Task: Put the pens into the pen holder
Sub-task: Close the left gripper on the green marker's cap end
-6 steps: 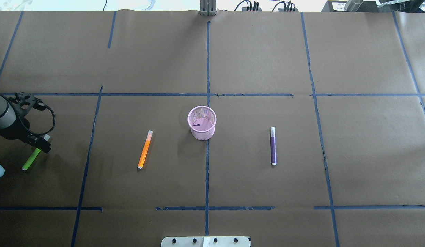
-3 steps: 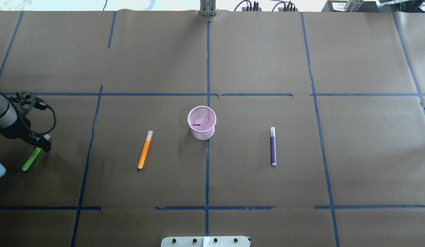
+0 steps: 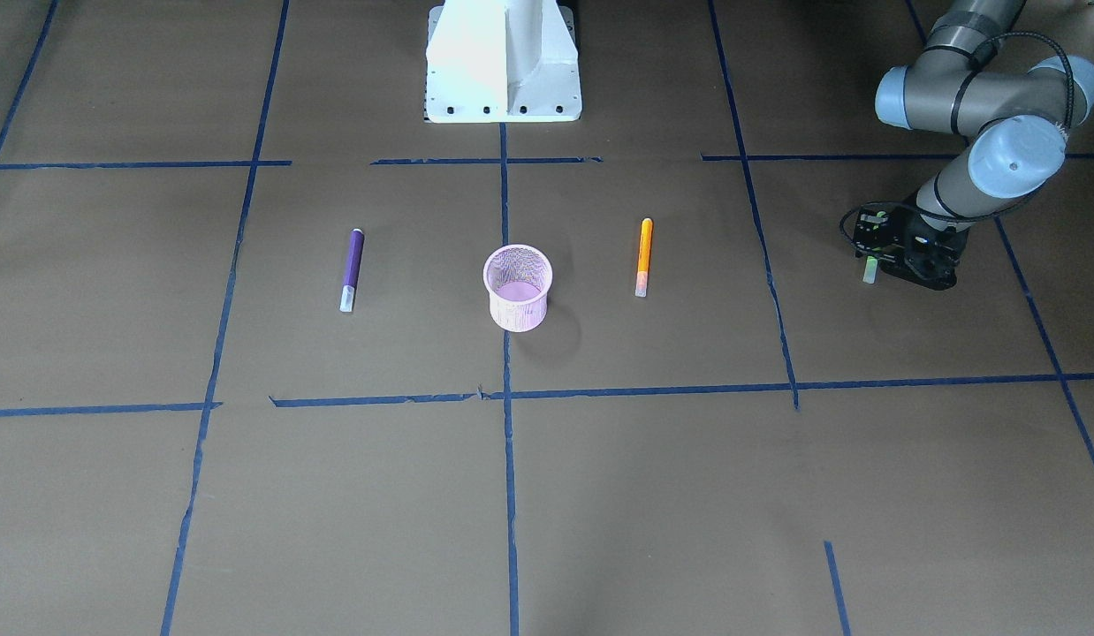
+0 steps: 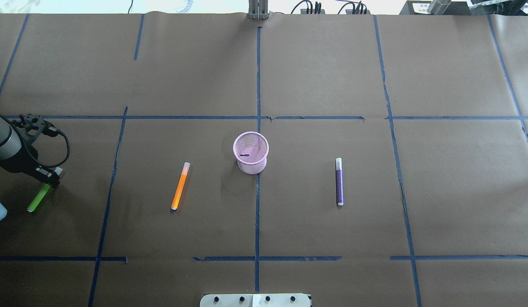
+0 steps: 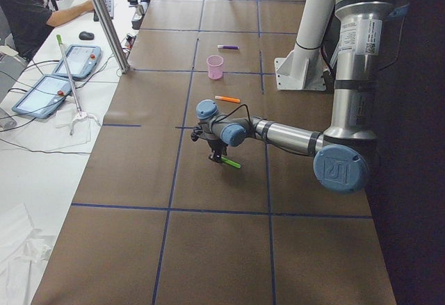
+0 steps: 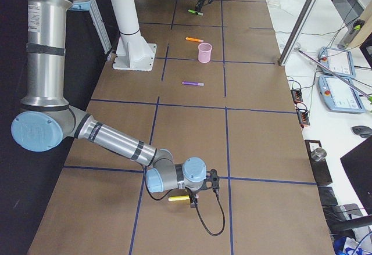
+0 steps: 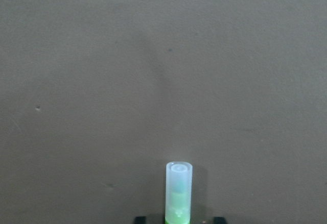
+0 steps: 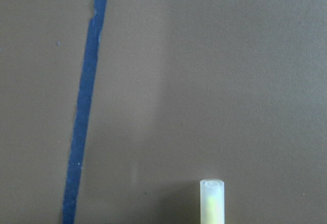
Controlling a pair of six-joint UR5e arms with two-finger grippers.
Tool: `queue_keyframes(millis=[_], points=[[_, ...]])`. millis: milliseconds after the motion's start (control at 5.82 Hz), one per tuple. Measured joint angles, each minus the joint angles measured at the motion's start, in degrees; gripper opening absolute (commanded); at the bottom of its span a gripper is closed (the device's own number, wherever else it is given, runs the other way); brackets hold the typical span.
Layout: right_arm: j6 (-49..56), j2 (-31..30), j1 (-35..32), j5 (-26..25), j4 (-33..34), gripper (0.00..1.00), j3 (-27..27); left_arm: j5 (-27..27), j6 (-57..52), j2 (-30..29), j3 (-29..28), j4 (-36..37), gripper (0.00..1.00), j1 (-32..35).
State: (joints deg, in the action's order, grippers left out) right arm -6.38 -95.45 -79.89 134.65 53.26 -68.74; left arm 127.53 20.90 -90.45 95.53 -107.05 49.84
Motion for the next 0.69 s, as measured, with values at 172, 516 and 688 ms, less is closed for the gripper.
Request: queue_keyframes(millis=[172, 516, 688], points=[[0.0, 0.0, 0.0, 0.0, 0.0, 1.0, 0.0, 0.0, 0.0, 0.0, 0.0, 0.0, 0.37, 0.0], [0.0, 0.0, 0.0, 0.0, 0.0, 1.0, -0.1, 0.0, -0.1, 0.1, -0.1, 0.0, 0.22, 0.0], [0.0, 0.0, 0.0, 0.0, 0.0, 1.0, -0.1, -0.1, -0.1, 0.1, -0.1, 0.0, 0.09, 0.0]])
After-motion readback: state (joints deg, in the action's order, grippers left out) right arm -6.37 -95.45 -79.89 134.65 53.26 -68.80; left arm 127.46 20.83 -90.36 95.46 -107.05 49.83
